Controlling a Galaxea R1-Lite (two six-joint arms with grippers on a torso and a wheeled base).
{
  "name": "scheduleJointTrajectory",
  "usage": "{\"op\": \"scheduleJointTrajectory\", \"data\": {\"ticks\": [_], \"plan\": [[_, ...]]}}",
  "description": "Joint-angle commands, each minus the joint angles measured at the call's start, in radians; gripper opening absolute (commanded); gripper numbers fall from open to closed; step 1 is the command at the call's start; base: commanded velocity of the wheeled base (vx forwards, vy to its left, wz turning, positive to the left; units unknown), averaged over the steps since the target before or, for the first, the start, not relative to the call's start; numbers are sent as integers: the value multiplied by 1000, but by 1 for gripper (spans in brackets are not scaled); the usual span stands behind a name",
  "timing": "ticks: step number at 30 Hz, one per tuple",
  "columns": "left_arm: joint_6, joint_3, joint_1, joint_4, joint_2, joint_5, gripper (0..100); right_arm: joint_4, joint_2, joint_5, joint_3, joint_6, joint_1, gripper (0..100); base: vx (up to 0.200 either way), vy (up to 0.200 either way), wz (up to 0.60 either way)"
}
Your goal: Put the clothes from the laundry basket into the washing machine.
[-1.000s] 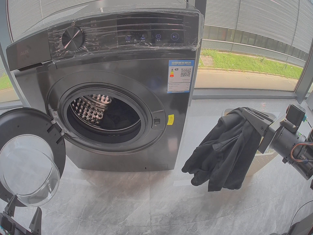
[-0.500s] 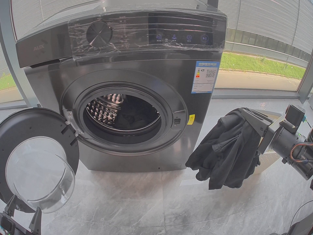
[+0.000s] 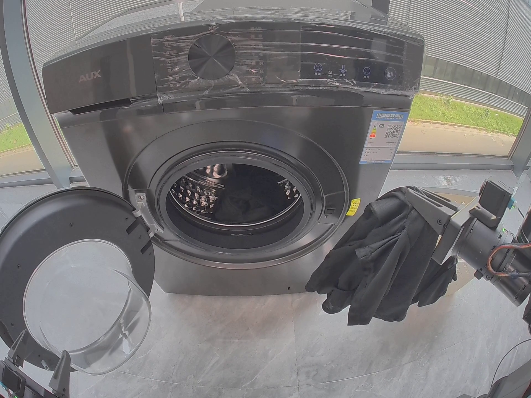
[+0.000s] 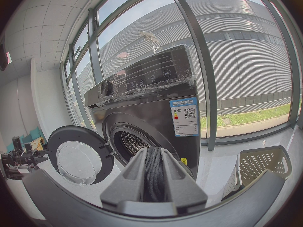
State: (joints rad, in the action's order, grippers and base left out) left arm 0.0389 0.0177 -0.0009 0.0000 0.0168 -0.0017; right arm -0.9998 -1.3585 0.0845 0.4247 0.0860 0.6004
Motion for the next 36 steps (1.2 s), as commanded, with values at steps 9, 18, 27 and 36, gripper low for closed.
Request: {"op": "scheduleJointTrajectory", "data": {"ticks": [9,18,27,36], "plan": [[1,-16,-1,0,-17,0,100,-2,-30,0,-14,6,18,0,0,0,0],[-1,-16,-1,0,-17,0,100,-2,-31,0,-15,8,19,0,0,0,0],[-1,-16,-1,0,-17,0,100,0,-31,0,-15,8,19,0,0,0,0],[-1,-16,-1,0,-17,0,100,0,-31,0,-15,8,21,0,-67,0,0]]}}
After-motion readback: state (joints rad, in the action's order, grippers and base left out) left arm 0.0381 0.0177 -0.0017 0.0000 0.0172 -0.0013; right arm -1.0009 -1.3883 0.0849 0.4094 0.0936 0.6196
